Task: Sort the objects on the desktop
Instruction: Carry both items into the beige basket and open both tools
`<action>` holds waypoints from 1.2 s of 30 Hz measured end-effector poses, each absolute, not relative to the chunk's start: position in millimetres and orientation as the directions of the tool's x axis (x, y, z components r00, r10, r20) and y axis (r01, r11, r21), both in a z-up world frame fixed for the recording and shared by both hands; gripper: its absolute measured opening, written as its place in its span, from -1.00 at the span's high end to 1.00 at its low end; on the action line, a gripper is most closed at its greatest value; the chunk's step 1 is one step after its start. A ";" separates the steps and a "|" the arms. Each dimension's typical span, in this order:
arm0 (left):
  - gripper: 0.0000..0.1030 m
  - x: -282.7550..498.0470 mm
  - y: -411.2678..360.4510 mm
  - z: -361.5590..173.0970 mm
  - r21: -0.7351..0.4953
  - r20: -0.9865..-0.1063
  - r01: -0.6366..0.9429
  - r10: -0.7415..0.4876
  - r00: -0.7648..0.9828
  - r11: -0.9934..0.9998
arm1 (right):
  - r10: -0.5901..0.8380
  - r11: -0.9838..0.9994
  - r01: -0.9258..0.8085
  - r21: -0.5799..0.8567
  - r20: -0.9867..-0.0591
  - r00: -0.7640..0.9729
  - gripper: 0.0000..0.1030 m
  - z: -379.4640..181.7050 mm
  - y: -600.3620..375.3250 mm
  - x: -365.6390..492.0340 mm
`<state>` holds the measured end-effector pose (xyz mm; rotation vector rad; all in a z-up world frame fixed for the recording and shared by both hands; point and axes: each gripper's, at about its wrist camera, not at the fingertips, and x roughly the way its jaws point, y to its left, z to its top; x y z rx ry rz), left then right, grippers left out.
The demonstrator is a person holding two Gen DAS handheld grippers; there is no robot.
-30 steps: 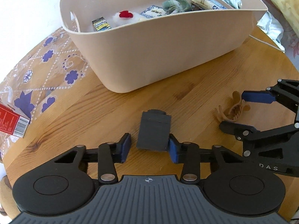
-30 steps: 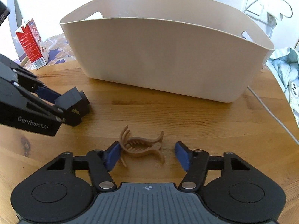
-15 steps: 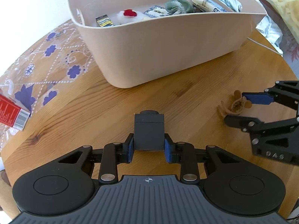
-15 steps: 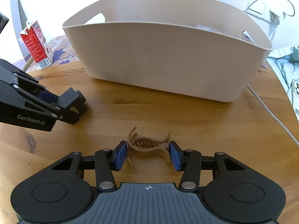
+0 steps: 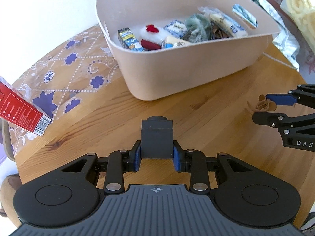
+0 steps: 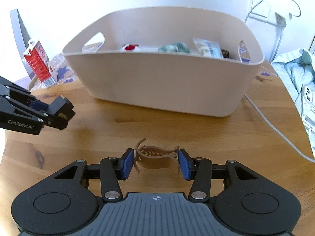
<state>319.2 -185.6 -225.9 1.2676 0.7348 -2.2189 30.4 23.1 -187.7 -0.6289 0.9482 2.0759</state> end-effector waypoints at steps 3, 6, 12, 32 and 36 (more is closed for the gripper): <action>0.38 317.5 -181.4 -214.5 -0.226 -0.868 0.631 -0.139 -0.476 -0.742 | 0.443 -0.439 -0.789 0.429 -0.661 -0.606 0.12 -179.0 23.0 36.0; 0.38 316.7 -177.1 -202.7 -0.227 -0.853 0.618 -0.153 -0.499 -0.753 | 0.450 -0.450 -0.780 0.434 -0.645 -0.618 0.12 -169.1 23.7 41.5; 0.38 315.0 -176.1 -172.2 -0.238 -0.820 0.610 -0.181 -0.543 -0.756 | 0.486 -0.473 -0.768 0.432 -0.599 -0.636 0.12 -142.3 28.5 62.8; 0.38 280.1 -230.7 -85.0 -0.213 -0.719 0.641 -0.326 -0.614 -0.737 | 0.611 -0.501 -0.771 0.394 -0.469 -0.637 0.12 -70.8 95.8 111.6; 0.38 259.7 -244.9 -85.3 -0.209 -0.737 0.662 -0.329 -0.590 -0.719 | 0.631 -0.499 -0.778 0.383 -0.455 -0.628 0.12 -69.5 115.3 106.9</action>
